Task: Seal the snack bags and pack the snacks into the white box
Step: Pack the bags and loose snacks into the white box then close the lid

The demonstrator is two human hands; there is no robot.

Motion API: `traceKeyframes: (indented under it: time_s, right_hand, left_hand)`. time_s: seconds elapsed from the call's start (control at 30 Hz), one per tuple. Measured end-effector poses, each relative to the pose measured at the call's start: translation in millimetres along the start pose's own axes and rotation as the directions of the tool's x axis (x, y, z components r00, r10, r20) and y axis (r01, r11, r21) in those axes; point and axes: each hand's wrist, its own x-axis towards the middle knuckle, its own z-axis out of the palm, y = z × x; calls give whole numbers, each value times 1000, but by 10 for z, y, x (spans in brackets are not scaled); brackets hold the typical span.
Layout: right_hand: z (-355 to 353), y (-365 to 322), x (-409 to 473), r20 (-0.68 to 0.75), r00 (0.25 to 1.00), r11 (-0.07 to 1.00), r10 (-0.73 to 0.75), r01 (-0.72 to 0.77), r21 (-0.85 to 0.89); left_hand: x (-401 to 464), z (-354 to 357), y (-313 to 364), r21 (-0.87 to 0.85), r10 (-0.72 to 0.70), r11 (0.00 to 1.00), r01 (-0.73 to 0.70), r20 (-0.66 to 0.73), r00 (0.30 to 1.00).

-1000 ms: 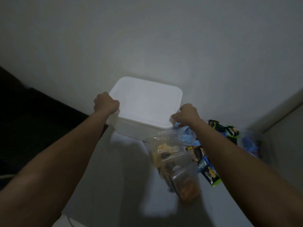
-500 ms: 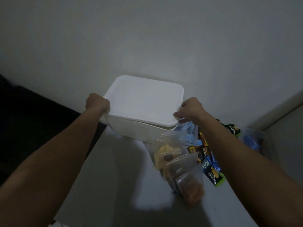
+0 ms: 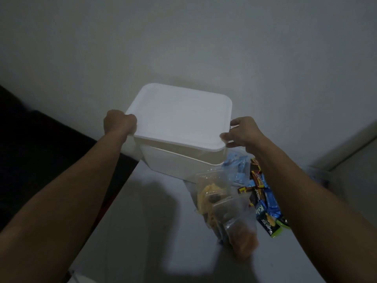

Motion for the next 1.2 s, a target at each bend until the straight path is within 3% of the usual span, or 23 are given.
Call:
traceKeyframes:
  time_s: [0.23, 0.4, 0.7, 0.83, 0.93, 1.03, 1.2]
  right_hand:
    - [-3, 14, -360, 29, 999, 999, -43, 42, 29]
    - [61, 71, -720, 46, 996, 996, -79, 77, 36]
    - [738, 481, -1479, 121, 988, 995, -100, 101, 4]
    - [1130, 761, -1655, 94, 993, 993, -78, 85, -77]
    - [1419, 1018, -1656, 74, 994, 965, -78, 94, -244]
    - [1672, 1306, -1697, 103, 995, 911, 0, 43, -410]
    - [1900, 1659, -1700, 107, 984, 868, 145, -74, -492]
  left_hand:
    - [-334, -254, -158, 29, 86, 996, -85, -12, 996]
    - [-640, -517, -322, 37, 71, 997, -69, -62, 996]
    - [-1167, -1006, -1335, 124, -157, 978, 168, -99, 983]
    - [-1212, -1043, -1773, 183, -233, 954, 237, -44, 971]
    - [-1169, -965, -2084, 213, -266, 944, 253, 35, 963]
    - [-1117, -883, -2355, 229, -269, 946, 230, 155, 951]
    - [-965, -707, -2678, 320, -280, 933, 168, 347, 895]
